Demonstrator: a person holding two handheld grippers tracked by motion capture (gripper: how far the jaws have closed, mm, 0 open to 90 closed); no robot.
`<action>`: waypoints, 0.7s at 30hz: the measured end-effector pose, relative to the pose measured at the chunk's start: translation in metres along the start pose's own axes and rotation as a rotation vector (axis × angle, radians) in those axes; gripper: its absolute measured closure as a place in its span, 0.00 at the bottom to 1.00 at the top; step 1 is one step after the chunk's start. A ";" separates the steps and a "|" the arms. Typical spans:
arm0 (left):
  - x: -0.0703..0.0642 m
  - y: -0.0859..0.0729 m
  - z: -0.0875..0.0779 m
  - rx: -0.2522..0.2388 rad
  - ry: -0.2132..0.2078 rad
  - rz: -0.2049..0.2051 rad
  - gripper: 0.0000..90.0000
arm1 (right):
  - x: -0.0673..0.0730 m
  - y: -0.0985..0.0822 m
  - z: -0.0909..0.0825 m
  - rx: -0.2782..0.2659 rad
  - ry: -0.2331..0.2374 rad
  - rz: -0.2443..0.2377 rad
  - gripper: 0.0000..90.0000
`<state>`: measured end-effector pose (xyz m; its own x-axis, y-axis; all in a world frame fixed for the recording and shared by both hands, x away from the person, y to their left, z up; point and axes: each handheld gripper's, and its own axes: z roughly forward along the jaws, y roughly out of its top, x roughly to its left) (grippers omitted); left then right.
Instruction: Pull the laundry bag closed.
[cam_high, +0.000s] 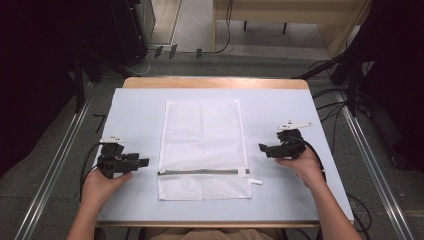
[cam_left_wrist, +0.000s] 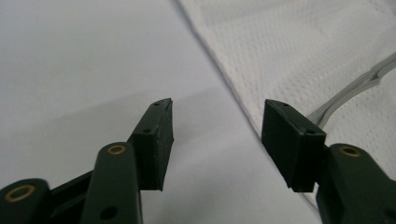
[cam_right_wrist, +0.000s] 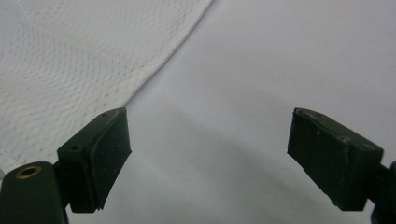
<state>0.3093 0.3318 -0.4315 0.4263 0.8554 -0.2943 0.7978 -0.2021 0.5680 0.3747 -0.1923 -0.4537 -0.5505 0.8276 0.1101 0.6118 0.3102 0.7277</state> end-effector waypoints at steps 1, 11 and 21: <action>0.001 0.000 0.001 0.003 0.007 0.008 0.47 | 0.001 0.000 0.000 -0.002 0.001 -0.005 0.16; 0.001 0.001 -0.004 -0.044 -0.014 -0.010 0.43 | 0.008 0.001 0.001 0.020 0.014 -0.030 0.27; 0.004 0.004 -0.007 -0.042 -0.039 -0.019 0.51 | 0.015 0.001 0.001 0.028 0.075 -0.057 0.43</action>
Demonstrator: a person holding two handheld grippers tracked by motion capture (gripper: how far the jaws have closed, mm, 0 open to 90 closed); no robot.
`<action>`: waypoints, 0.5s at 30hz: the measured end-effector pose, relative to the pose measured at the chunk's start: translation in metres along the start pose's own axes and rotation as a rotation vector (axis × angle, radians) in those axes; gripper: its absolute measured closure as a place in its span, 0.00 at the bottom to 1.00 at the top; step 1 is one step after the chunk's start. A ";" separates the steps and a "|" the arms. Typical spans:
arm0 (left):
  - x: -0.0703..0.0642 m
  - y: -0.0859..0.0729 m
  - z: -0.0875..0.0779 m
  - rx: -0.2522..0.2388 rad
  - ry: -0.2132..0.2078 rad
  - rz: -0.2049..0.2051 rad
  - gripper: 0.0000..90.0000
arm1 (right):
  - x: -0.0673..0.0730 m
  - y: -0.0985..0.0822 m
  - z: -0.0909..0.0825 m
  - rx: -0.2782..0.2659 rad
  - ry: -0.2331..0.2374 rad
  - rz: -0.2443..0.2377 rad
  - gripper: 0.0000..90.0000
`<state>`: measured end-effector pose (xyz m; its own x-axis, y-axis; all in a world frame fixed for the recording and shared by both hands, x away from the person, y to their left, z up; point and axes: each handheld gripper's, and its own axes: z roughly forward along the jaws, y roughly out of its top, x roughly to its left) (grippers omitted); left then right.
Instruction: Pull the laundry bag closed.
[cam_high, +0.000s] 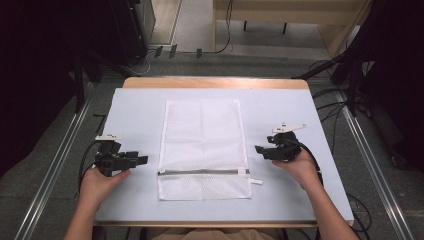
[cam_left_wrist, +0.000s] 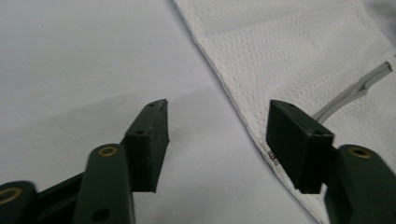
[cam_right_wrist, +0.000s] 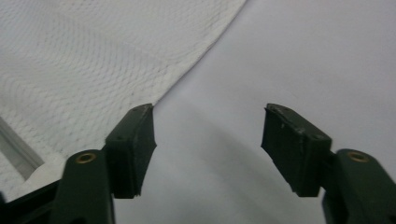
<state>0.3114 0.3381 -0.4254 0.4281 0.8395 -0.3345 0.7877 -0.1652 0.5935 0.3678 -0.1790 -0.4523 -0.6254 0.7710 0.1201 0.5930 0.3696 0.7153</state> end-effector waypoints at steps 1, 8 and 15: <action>0.000 0.001 0.000 -0.006 0.003 -0.009 0.51 | 0.000 0.000 0.000 0.000 0.000 0.000 0.43; 0.002 0.005 0.007 0.051 0.013 -0.001 0.49 | -0.002 0.000 -0.001 0.016 0.012 0.036 0.49; 0.004 0.010 0.012 0.059 0.034 -0.002 0.45 | 0.001 -0.001 0.000 0.030 0.004 0.052 0.53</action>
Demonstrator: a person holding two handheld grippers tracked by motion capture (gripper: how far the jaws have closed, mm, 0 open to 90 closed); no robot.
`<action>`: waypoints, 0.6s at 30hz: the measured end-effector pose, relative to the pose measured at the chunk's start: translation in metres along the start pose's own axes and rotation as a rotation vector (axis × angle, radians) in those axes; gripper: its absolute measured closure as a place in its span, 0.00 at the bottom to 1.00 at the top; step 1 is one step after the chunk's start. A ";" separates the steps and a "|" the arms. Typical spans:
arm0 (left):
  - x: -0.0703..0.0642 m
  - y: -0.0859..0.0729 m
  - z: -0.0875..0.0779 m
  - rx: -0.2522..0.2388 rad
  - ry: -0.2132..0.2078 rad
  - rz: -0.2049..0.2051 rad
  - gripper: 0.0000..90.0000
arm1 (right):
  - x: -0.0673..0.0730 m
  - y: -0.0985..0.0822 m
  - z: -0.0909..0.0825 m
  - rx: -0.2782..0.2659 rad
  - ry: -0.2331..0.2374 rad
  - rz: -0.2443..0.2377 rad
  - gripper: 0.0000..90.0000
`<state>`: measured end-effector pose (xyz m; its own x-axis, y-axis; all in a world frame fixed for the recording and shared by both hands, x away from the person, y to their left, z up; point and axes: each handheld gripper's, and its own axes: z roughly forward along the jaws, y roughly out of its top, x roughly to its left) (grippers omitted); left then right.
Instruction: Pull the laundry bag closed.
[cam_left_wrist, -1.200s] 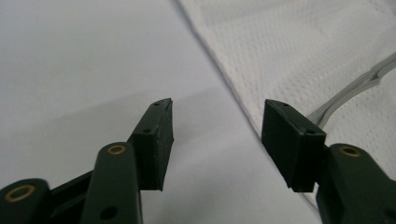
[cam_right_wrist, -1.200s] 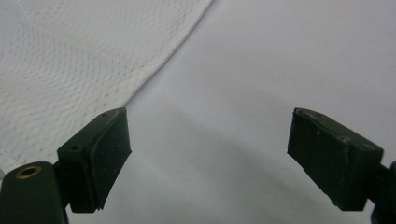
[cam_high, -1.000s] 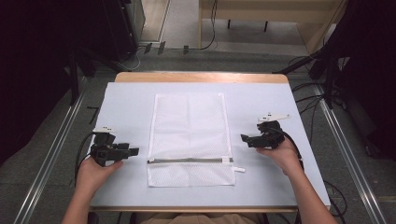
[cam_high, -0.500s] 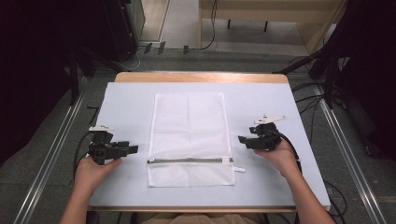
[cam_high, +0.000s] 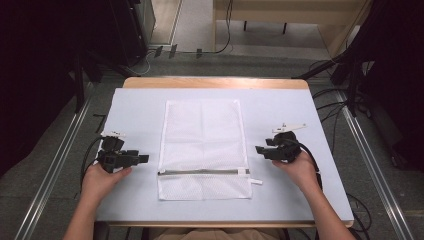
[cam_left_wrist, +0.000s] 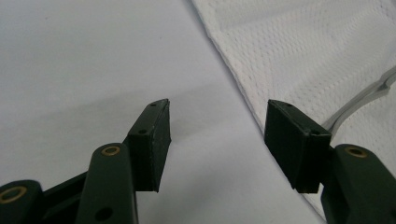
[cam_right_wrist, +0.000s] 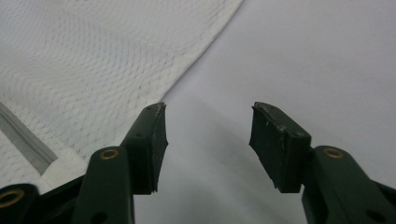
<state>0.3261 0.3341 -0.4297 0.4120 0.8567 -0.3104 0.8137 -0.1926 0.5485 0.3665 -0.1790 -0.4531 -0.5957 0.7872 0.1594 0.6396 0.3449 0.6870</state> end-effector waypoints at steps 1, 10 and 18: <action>0.000 0.001 0.001 0.001 0.000 0.008 0.45 | 0.001 -0.001 0.000 0.005 0.000 0.013 0.54; 0.000 0.008 0.004 -0.006 -0.016 -0.027 0.45 | 0.003 -0.004 -0.001 0.019 0.003 0.036 0.55; -0.001 0.011 0.007 0.006 -0.012 -0.009 0.44 | 0.004 -0.005 -0.002 0.042 -0.014 0.034 0.56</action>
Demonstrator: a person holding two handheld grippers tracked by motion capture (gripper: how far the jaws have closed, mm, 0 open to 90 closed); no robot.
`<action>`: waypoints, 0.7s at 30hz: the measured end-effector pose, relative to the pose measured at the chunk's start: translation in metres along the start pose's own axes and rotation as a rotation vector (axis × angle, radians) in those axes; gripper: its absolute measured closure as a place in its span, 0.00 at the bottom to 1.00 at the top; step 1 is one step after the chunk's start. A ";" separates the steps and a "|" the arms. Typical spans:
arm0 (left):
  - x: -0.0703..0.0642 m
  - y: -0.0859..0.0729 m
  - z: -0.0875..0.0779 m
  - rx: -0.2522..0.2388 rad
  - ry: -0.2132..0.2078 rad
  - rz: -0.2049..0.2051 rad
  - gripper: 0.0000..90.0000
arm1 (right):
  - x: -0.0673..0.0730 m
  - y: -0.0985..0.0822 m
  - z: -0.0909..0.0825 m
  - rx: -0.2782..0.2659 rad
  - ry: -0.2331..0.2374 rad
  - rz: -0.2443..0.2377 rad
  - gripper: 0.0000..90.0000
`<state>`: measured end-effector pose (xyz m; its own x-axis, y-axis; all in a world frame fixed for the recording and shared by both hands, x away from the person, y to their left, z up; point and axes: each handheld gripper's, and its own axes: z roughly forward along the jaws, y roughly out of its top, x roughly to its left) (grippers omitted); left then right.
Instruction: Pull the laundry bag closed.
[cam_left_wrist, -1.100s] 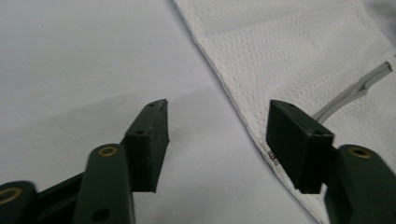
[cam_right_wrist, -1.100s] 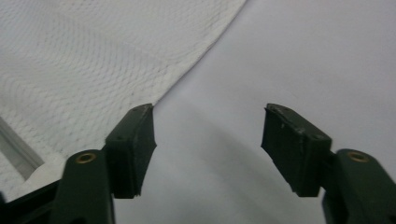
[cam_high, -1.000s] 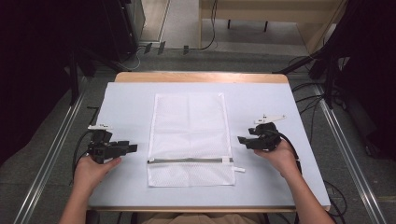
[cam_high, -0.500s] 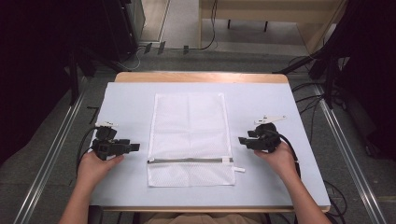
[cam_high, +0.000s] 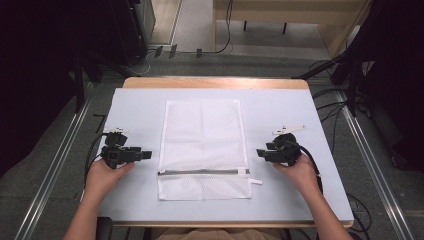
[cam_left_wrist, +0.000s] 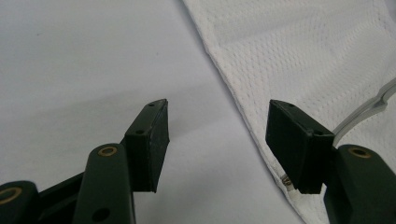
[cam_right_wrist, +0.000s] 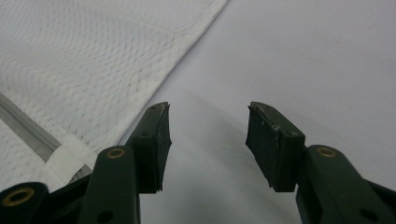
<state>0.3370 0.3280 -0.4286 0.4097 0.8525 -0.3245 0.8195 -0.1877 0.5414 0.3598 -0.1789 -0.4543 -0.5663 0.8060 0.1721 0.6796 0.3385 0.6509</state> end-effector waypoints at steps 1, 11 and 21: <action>0.000 0.000 0.000 0.004 0.002 0.001 0.44 | 0.000 0.000 0.000 0.000 0.001 -0.010 0.56; -0.002 0.001 0.000 -0.002 -0.002 0.006 0.44 | 0.019 0.002 -0.005 -0.001 0.040 -0.058 0.56; -0.003 0.000 -0.001 -0.012 0.004 0.024 0.42 | 0.036 0.006 -0.006 0.008 0.050 -0.075 0.56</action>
<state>0.3352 0.3255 -0.4273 0.4271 0.8500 -0.3083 0.8049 -0.2021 0.5579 0.3407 -0.1509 -0.4395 -0.6381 0.7531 0.1603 0.6383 0.4010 0.6571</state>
